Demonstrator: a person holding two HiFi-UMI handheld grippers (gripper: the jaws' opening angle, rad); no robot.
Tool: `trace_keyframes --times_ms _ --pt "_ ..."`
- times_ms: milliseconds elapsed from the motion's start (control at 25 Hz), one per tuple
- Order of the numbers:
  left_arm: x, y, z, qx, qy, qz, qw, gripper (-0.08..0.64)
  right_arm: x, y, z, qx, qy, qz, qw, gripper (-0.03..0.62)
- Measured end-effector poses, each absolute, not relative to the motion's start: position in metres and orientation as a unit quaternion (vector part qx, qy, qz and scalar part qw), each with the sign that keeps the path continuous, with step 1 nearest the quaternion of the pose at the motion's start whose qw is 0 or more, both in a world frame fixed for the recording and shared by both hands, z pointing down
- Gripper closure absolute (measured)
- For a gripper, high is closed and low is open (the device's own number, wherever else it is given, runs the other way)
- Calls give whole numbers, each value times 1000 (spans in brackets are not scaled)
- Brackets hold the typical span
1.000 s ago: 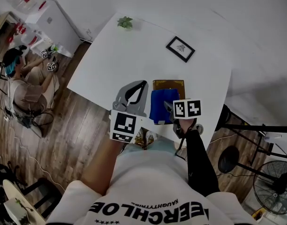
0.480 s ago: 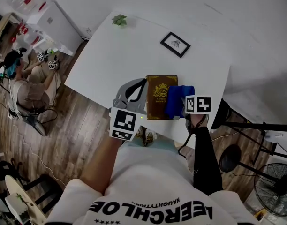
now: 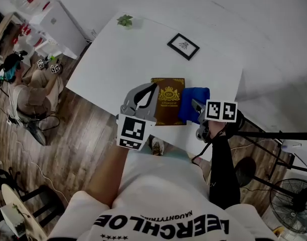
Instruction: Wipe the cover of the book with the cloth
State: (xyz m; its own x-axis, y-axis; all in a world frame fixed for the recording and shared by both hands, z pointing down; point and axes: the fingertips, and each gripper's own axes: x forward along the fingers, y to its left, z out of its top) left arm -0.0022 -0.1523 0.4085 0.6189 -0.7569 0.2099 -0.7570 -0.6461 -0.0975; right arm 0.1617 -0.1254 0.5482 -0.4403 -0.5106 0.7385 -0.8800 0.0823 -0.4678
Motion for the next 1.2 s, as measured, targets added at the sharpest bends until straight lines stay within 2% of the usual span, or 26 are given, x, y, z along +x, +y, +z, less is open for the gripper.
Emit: trace_keyframes --times_ms 120,280,520,760,1200 --pt "-7 -150 407 895 -430 116 0 503 119 -127 524 444 -748 467 158 531" --pt "-15 -147 406 889 -442 116 1 503 58 -120 522 378 -777 481 148 531" --pt "-35 -140 407 879 -461 123 2 503 1 -92 574 339 -760 519 195 531" --pt "-40 -139 409 877 -464 123 3 503 23 -88 591 373 -744 504 229 531" --pt "-10 -145 408 894 -435 109 14 503 138 -74 598 484 -691 470 260 531"
